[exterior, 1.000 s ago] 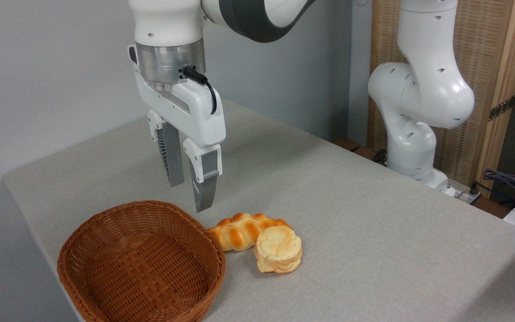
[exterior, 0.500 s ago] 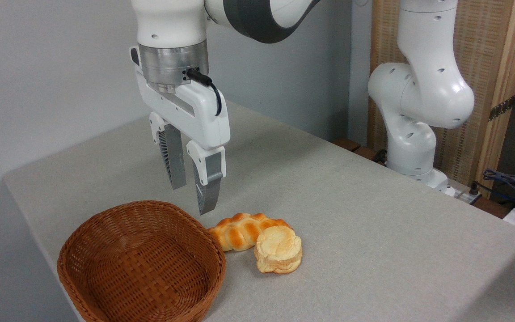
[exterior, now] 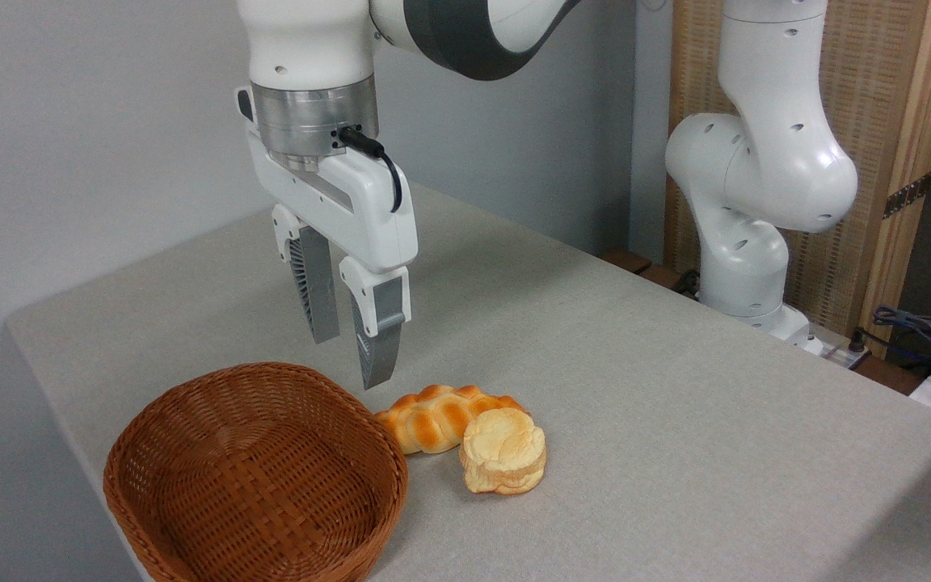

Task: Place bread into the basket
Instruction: 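Move the open gripper over the round pale bun and lower it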

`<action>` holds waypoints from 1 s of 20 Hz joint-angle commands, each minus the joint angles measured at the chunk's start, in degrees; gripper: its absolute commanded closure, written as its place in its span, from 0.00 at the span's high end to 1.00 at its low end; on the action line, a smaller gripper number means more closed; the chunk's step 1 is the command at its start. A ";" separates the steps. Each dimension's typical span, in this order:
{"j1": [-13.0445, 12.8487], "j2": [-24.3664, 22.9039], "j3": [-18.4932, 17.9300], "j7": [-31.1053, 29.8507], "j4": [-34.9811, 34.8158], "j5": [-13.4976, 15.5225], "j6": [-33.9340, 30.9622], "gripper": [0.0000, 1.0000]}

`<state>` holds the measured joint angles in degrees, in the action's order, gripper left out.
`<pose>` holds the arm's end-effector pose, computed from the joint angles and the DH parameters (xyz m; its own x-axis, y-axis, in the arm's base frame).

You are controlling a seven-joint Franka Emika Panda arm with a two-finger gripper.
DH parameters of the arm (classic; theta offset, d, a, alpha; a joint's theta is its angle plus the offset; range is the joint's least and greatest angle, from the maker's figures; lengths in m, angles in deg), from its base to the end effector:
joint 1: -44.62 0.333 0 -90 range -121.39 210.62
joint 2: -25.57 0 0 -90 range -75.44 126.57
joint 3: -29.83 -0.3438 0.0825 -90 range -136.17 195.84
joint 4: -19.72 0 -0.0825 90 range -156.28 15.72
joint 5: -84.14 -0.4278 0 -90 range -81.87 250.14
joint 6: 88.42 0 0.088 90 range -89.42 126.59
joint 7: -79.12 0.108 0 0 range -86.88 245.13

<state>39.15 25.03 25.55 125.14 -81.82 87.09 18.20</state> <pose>0.6129 -0.0166 0.5781 0.6832 -0.7227 0.1046 -0.7237 -0.6892 -0.0346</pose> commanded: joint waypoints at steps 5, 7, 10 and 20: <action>-0.95 0.01 0.33 -0.05 -1.72 -0.23 -4.39 1.00; -1.48 0.00 0.41 0.12 -1.99 -0.23 -5.62 1.00; -1.92 0.00 0.41 2.22 -3.04 -0.32 -6.85 1.00; -1.92 -3.50 -8.18 2.49 -1.38 -0.14 -7.56 1.00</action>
<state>37.59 23.81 21.07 127.26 -83.51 87.09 11.60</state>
